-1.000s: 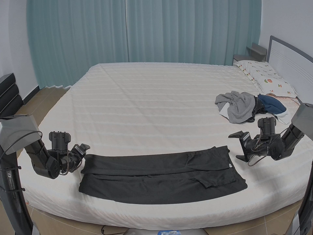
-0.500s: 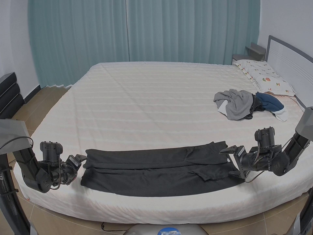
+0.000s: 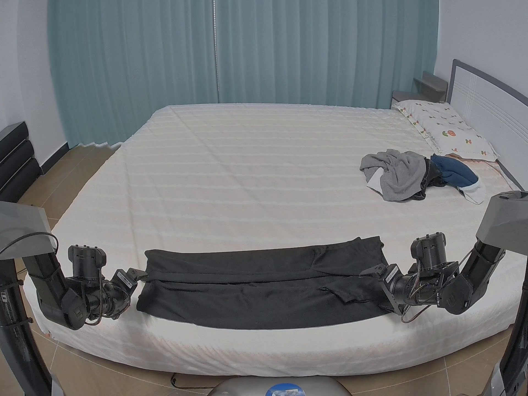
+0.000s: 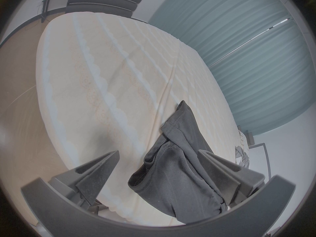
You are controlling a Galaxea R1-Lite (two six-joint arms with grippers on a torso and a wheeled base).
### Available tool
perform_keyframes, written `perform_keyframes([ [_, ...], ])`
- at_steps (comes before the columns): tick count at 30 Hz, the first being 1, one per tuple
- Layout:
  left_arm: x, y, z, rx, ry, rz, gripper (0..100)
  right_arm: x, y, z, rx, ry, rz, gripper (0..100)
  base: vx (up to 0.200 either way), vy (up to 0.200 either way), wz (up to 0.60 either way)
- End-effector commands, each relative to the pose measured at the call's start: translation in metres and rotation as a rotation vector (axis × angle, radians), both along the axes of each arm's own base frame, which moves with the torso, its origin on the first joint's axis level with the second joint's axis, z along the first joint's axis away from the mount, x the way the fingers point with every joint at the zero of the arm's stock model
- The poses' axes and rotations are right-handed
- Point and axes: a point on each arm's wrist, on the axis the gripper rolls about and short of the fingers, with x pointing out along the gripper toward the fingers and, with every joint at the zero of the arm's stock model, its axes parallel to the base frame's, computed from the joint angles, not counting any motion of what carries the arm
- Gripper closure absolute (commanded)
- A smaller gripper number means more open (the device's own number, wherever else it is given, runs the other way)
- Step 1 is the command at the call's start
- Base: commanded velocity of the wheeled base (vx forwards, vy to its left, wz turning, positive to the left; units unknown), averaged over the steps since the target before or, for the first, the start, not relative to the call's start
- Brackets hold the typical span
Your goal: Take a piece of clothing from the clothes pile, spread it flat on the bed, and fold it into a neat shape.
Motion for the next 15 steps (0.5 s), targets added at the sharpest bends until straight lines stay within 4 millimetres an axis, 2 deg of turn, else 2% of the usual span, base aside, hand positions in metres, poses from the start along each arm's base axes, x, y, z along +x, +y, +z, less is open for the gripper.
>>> perform_keyframes([
  [1, 0.0, 0.0, -0.004, 0.0, 0.015, 0.0, 0, -0.001, 0.0, 0.002, 0.001, 0.0, -0.001, 0, 0.0, 0.0, 0.0],
  [15, 0.0, 0.0, -0.005, 0.001, 0.017, -0.001, 0, 0.001, 0.009, -0.013, -0.04, 0.023, -0.007, 0, 0.0, 0.0, 0.0],
])
